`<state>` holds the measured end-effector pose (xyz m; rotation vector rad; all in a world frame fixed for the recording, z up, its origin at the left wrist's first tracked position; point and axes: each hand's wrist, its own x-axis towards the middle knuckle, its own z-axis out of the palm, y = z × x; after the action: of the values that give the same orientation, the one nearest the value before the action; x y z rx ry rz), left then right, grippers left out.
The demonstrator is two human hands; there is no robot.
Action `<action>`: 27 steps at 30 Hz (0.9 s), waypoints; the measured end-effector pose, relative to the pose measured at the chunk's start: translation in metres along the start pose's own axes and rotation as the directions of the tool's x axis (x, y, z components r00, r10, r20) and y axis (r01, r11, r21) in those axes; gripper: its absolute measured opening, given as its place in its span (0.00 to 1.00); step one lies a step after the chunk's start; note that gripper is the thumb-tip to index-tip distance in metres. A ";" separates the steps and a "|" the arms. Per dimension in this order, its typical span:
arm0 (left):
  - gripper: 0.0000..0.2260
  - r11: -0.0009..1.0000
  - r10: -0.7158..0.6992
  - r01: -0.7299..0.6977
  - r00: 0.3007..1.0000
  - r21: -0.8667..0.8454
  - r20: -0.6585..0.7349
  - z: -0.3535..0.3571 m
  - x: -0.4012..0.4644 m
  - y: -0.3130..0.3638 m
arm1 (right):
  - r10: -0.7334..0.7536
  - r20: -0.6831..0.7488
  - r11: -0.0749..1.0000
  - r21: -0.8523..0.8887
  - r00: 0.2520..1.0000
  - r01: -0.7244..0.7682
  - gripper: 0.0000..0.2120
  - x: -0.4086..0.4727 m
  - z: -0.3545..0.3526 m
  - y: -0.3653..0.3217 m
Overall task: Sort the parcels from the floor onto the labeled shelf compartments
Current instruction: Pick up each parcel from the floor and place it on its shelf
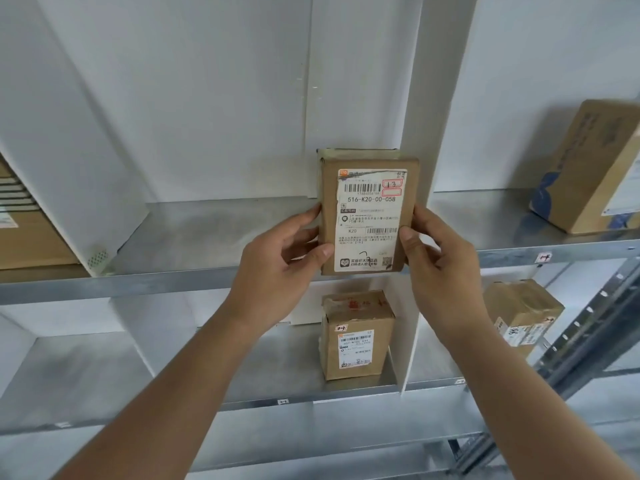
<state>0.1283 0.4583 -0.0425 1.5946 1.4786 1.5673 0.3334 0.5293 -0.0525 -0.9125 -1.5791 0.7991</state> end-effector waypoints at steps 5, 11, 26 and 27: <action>0.22 1.000 -0.020 0.020 1.000 -0.008 -0.008 -0.002 0.020 -0.004 | 0.044 -0.118 0.998 -0.050 0.992 -0.050 0.14 0.013 0.005 -0.002; 0.19 0.999 -0.053 0.052 0.998 0.015 0.034 -0.006 0.041 -0.005 | 0.029 -0.217 0.991 -0.121 0.976 -0.056 0.10 0.023 0.011 -0.004; 0.18 0.993 -0.109 0.110 0.994 -0.048 0.016 -0.007 0.066 -0.015 | 0.002 -0.256 0.962 -0.263 0.967 -0.071 0.15 0.030 0.038 0.007; 0.18 0.992 -0.110 0.111 0.994 -0.053 0.013 -0.007 0.066 -0.015 | 0.004 -0.256 0.963 -0.260 0.967 -0.073 0.15 0.031 0.039 0.008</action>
<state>0.1020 0.5192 -0.0269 1.4631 1.4805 1.5219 0.2930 0.5590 -0.0519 -1.1954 -1.4666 0.4778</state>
